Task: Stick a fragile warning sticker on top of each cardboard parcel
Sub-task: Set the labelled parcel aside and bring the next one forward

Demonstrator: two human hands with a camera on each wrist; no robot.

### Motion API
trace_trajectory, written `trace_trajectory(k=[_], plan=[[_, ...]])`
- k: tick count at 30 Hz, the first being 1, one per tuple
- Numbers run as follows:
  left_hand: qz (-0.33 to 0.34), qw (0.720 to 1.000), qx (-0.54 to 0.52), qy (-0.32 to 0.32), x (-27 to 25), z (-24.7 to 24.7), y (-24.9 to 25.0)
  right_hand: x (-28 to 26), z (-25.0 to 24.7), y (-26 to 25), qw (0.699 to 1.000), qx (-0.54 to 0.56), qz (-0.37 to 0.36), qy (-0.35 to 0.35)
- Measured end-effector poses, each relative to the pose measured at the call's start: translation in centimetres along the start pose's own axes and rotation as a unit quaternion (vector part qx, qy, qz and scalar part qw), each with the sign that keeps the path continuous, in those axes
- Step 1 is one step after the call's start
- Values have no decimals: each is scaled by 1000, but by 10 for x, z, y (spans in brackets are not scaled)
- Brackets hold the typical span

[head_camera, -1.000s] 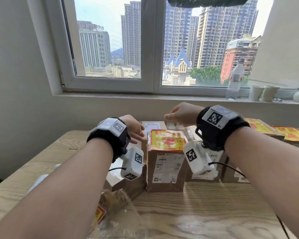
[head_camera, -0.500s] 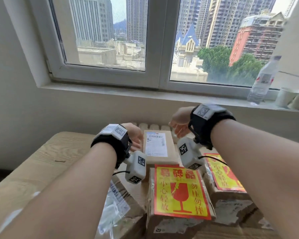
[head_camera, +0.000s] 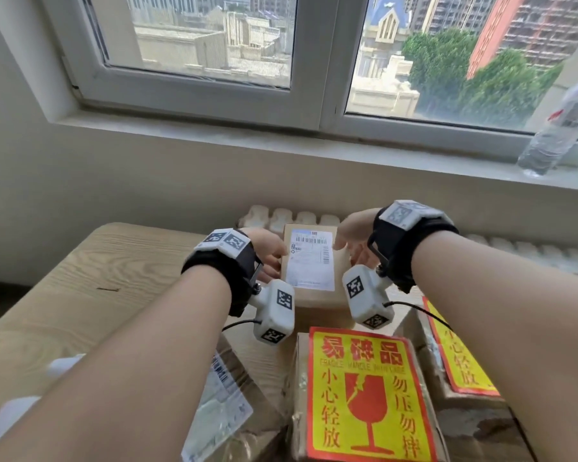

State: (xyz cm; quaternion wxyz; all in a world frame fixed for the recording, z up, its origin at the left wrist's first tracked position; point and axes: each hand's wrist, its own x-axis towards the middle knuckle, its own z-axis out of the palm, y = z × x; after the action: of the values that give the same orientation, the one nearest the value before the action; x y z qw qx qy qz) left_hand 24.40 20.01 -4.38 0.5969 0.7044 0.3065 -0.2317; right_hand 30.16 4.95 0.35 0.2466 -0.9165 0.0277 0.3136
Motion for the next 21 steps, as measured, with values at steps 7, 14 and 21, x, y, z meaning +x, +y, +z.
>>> trace_trajectory(k=[7,14,21], plan=[[137,984,-22,112,-67,-19,31,-39,-27,-13,982,141,-106,61],[246,952,-11,185,-161,-8,35,-140,-39,-7,929,192,-272,160],[345,919,-49,185,-241,27,-13,-231,-16,53,892,222,-325,224]])
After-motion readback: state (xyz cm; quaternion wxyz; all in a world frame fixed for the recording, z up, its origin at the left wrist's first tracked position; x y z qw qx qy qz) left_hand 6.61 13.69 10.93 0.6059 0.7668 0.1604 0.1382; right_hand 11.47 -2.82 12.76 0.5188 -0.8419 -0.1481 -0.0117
